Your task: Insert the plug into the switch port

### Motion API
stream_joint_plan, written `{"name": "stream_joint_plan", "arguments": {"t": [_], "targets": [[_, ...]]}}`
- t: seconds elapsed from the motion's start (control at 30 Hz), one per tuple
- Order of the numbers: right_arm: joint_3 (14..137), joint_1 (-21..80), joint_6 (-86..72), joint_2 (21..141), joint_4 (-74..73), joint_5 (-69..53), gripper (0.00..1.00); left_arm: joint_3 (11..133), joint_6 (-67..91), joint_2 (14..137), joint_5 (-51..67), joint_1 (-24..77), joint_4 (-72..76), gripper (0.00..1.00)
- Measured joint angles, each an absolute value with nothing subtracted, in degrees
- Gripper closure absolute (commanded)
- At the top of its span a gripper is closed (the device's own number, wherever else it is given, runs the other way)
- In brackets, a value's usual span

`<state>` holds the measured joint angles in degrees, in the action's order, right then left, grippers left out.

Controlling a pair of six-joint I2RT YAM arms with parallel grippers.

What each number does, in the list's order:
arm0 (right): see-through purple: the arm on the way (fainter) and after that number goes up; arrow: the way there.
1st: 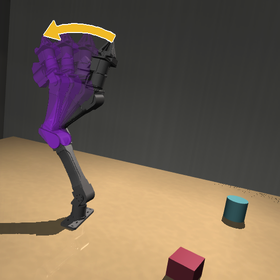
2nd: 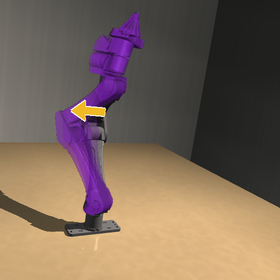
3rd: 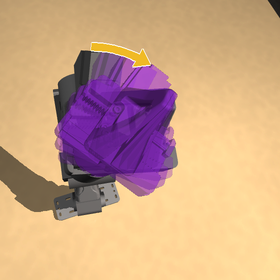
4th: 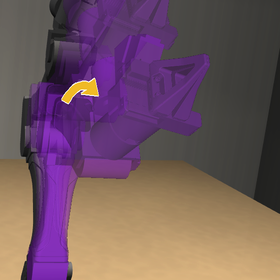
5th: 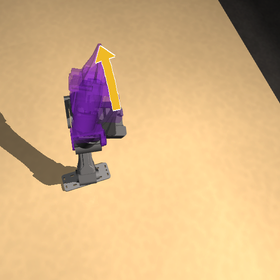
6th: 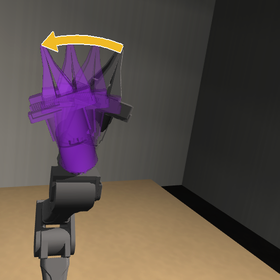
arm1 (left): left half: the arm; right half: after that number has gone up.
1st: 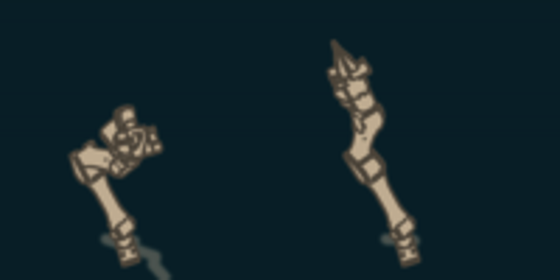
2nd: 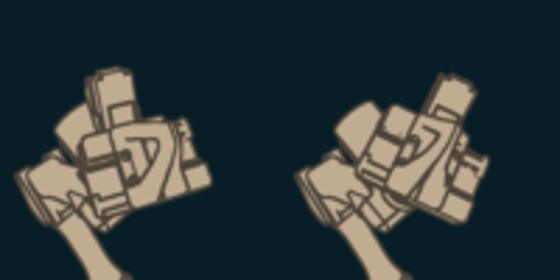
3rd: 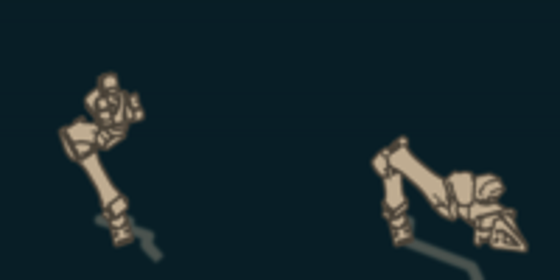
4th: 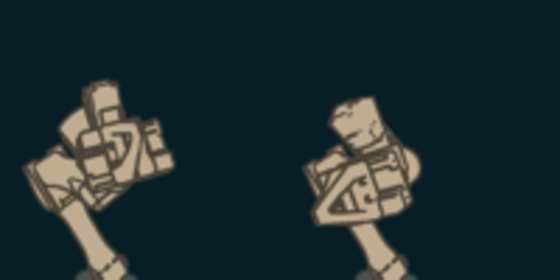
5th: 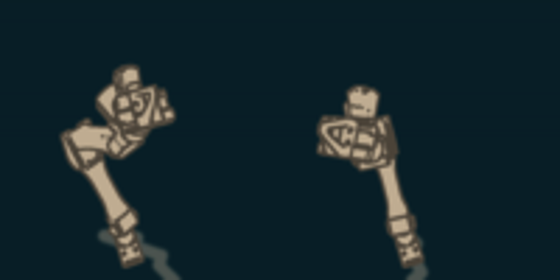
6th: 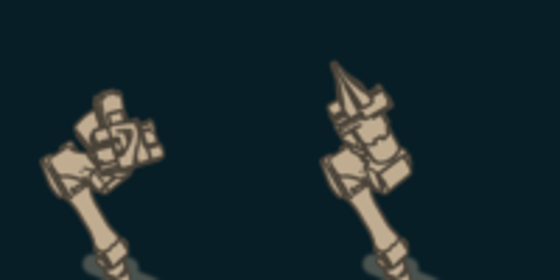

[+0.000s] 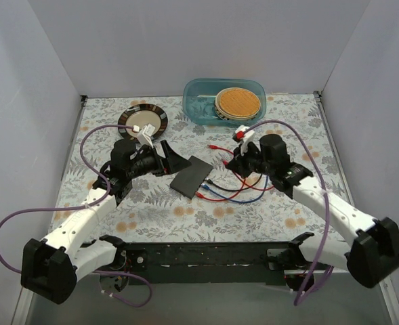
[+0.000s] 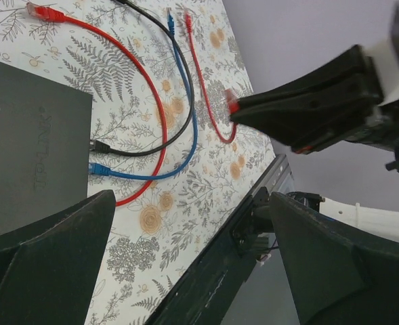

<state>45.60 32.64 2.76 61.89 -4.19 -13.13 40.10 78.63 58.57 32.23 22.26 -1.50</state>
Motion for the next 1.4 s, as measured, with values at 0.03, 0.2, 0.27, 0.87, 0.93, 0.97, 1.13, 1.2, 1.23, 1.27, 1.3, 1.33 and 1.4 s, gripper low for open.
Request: {"name": "stream_joint_plan", "arguments": {"t": [0.03, 0.2, 0.27, 0.87, 0.93, 0.97, 1.13, 1.2, 1.23, 1.27, 1.3, 1.33, 1.4], "targets": [[45.65, 32.64, 2.76, 64.29, -4.16, -15.53, 0.99, 40.1, 78.65, 58.92, 32.51, 22.26, -1.28, 0.02], [45.17, 32.8, 1.52, 74.46, -3.57, -26.22, 0.99, 40.07, 78.83, 61.71, 34.09, 22.26, -0.78, 0.13], [44.51, 32.86, 0.3, 74.81, -2.02, -28.64, 0.99, 40.05, 79.09, 63.4, 35.0, 22.28, -0.05, 0.16], [42.46, 35.09, -4.21, 73.19, 4.56, -34.13, 0.99, 40.58, 81.47, 78.67, 36.88, 31.51, 6.9, 0.44], [42.46, 35.33, -4.27, 72.77, 4.51, -34.11, 0.99, 40.66, 81.69, 78.91, 36.91, 31.7, 7.64, 0.45], [42.46, 35.38, -4.27, 72.66, 4.54, -34.09, 0.99, 40.77, 81.8, 79.09, 36.93, 31.75, 7.99, 0.46], [42.48, 36.27, -4.21, 72.55, 4.25, -33.36, 0.99, 41.12, 82.39, 79.96, 36.99, 32.1, 9.8, 0.53], [42.5, 36.88, -4.16, 72.55, 3.99, -33.01, 0.99, 41.12, 82.65, 80.34, 37.04, 32.12, 10.28, 0.58], [42.5, 37.23, -4.14, 72.55, 3.88, -32.82, 0.99, 41.12, 82.83, 80.49, 37.06, 32.12, 10.44, 0.6], [42.5, 37.52, -4.12, 72.55, 3.75, -32.64, 0.99, 41.12, 82.96, 80.6, 37.1, 32.12, 10.63, 0.61], [42.5, 37.71, -4.12, 72.55, 3.55, -32.38, 0.99, 41.12, 83.02, 80.71, 37.17, 32.12, 10.83, 0.62], [42.5, 37.95, -4.12, 72.55, 3.42, -32.08, 0.99, 41.15, 83.02, 80.82, 37.26, 32.12, 11.05, 0.67], [42.5, 38.2, -4.12, 72.55, 3.29, -31.64, 0.99, 41.15, 83.13, 80.97, 37.36, 32.12, 11.22, 0.73]]}}
